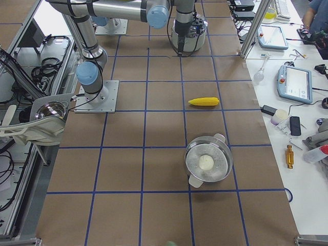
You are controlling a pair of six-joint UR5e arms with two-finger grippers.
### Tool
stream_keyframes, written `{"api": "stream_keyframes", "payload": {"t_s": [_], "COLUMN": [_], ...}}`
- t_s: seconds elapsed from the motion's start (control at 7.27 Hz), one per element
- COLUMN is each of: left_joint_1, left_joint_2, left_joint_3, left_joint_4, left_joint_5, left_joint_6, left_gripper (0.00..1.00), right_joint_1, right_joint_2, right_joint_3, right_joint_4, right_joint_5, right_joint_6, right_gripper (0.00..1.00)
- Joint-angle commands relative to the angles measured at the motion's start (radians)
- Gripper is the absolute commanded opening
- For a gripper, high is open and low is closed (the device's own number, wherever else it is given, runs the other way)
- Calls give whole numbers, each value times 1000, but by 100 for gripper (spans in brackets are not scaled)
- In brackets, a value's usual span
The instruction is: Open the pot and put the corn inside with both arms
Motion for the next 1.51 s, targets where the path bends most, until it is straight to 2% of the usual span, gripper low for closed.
{"api": "stream_keyframes", "payload": {"t_s": [0.0, 0.14, 0.28, 0.41, 0.55, 0.69, 0.83, 0.96, 1.1, 1.24, 1.38], "left_joint_1": [53, 98, 164, 237, 315, 388, 449, 495, 514, 522, 526], "left_joint_2": [73, 113, 142, 164, 166, 155, 144, 137, 121, 88, 65], "left_joint_3": [45, 33, 30, 25, 10, -36, -90, -146, -217, -283, -323], "left_joint_4": [-94, -161, -222, -228, -218, -182, -81, -33, 34, 165, 230], "left_joint_5": [-13, -7, -11, -19, -22, -21, -60, -67, -68, -67, -67], "left_joint_6": [69, 72, 133, 206, 257, 294, 390, 423, 425, 475, 486], "left_gripper": [13, 13, 13, 13, 13, 12, 12, 12, 8, 8, 8], "right_joint_1": [-65, -66, -68, -72, -94, -115, -126, -126, -126, -126, -126], "right_joint_2": [49, 100, 138, 178, 226, 288, 338, 388, 452, 502, 531], "right_joint_3": [3, 3, 3, 5, 3, 3, 3, 2, 1, -5, -2], "right_joint_4": [-49, -156, -202, -283, -318, -397, -458, -511, -583, -627, -663], "right_joint_5": [0, -12, -8, -6, 4, 6, 6, 7, 7, 3, 4], "right_joint_6": [-152, -167, -156, -167, -199, -263, -270, -264, -265, -274, -274], "right_gripper": [100, 100, 100, 100, 100, 100, 100, 100, 100, 100, 100]}}
